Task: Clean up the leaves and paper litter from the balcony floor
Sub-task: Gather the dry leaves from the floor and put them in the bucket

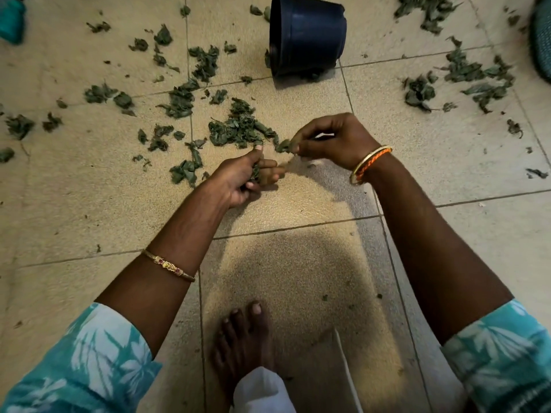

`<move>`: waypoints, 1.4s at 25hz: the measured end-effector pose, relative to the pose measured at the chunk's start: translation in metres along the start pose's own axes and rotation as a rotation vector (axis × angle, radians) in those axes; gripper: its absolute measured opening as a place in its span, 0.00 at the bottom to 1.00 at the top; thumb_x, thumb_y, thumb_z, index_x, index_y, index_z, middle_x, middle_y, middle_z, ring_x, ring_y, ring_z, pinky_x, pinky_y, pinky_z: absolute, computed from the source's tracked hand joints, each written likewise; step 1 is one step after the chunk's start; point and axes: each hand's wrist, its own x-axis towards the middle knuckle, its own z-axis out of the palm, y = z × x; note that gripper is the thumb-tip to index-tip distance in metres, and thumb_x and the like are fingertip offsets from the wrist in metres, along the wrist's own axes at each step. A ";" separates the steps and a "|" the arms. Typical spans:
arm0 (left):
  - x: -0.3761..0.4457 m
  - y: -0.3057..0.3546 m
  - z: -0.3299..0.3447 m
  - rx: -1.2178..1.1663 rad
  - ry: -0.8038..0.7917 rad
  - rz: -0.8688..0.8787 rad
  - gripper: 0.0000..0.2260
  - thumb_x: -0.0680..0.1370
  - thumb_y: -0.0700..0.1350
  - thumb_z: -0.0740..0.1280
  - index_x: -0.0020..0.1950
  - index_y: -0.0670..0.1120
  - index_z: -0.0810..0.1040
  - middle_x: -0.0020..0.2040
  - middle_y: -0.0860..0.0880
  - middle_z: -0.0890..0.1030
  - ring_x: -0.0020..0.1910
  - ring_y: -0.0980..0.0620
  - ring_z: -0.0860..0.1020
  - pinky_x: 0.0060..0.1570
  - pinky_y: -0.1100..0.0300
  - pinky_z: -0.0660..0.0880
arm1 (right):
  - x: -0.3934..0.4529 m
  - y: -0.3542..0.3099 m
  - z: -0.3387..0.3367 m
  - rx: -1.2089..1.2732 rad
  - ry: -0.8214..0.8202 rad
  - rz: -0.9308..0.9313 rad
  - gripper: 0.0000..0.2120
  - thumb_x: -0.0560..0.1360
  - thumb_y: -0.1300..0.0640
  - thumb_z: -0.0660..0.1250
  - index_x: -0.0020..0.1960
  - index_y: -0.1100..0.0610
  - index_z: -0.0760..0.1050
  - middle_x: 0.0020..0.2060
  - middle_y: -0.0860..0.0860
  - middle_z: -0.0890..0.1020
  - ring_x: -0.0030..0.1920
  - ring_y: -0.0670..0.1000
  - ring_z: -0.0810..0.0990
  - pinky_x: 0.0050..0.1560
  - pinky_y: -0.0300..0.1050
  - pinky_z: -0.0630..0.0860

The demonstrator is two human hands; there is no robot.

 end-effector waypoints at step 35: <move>0.011 0.048 -0.081 -0.243 0.242 0.158 0.10 0.76 0.43 0.65 0.36 0.47 0.68 0.27 0.53 0.66 0.17 0.59 0.62 0.16 0.69 0.57 | 0.116 -0.039 0.036 -0.740 0.207 -0.044 0.16 0.73 0.68 0.66 0.61 0.61 0.77 0.56 0.58 0.80 0.57 0.55 0.78 0.55 0.37 0.69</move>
